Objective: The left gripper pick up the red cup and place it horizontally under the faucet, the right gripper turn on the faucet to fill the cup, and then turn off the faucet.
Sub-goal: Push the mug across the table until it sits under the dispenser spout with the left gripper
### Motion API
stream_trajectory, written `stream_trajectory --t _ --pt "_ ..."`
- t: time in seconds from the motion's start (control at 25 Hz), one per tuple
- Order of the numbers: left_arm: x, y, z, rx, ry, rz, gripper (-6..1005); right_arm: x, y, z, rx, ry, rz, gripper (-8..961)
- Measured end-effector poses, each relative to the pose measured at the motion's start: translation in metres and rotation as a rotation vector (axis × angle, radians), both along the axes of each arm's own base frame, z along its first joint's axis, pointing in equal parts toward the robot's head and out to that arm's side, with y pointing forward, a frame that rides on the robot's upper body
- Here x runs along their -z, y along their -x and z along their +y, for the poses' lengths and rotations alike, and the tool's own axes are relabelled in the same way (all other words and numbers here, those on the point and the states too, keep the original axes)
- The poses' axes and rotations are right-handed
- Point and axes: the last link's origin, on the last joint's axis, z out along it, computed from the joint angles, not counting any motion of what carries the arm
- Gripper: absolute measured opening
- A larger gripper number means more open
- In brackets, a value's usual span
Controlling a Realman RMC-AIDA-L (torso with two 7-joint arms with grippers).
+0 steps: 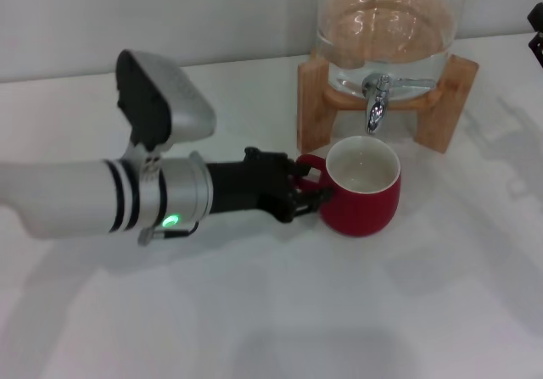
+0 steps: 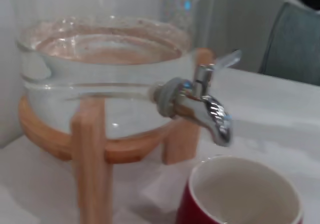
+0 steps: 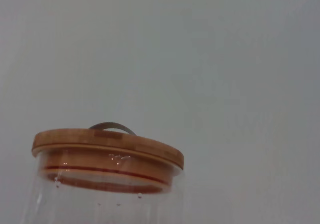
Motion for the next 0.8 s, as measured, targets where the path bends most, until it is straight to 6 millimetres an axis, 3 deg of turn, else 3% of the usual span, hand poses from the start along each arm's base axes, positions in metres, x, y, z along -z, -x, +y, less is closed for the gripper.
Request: stream_trajectory --t 0.16,0.36,0.8 --pt "0.0 -0.005 0.017 -0.019 -0.066 0.023 469 -0.001 0.002 -0.002 -0.017 -0.008 0.002 599" --pt "-0.001 -0.008 0.019 -0.021 -0.077 0.015 469 -0.001 0.002 -0.003 -0.019 -0.009 0.003 599" --pt "-0.013 0.002 -0.018 0.0 0.013 -0.075 468 0.002 0.0 -0.002 -0.005 0.003 0.004 599"
